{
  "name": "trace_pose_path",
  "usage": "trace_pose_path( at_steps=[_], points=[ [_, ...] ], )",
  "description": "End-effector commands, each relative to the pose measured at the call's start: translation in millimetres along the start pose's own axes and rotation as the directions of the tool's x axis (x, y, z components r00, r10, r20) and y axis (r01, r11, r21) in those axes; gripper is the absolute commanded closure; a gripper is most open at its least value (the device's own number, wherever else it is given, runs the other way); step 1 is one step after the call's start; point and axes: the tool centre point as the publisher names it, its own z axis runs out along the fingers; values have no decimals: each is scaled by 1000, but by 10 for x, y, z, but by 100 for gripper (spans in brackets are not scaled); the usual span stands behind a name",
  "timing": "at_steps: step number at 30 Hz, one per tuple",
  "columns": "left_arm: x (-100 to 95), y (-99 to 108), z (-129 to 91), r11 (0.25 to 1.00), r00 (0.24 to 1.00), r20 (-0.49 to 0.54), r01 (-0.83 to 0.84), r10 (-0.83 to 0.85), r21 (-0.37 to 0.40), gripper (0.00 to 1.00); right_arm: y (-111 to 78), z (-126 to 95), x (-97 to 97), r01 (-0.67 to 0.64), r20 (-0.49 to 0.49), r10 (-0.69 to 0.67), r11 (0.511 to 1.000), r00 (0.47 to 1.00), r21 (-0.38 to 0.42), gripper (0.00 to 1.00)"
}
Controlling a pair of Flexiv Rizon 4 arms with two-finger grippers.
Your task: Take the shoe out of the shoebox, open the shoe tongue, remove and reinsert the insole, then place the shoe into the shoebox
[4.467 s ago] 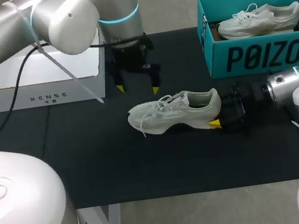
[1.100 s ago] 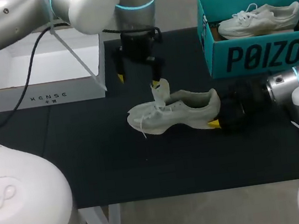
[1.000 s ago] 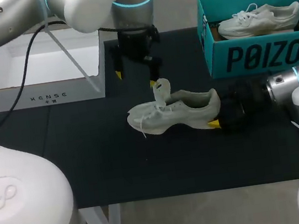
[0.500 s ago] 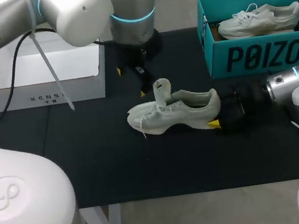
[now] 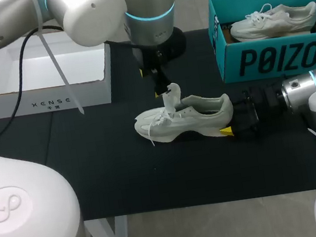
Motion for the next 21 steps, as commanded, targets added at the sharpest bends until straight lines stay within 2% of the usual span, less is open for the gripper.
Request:
trace_pose_path(
  at_steps=[1,5,10,12,15,21],
  points=[
    [36,-68,-139,998,998,-20,-59,60,34,100,-25,25,2,-1,1,1,1000,1000,1,100],
    [155,-304,-47,992,992,-21,-123,124,20,100,-25,25,2,-1,1,1,1000,1000,1,100],
    [325,-627,294,969,967,-77,-238,243,71,100,-25,25,2,-1,1,1,1000,1000,1,100],
    [375,-718,451,967,963,-92,-251,255,53,100,-25,25,2,-1,1,1,1000,1000,1,100],
    [433,-797,624,958,952,-113,-278,285,77,100,-25,25,2,-1,1,1,1000,1000,1,100],
    [450,-838,872,955,944,-146,-287,296,74,100,-25,25,2,-1,1,1,1000,1000,1,100]
  ],
)
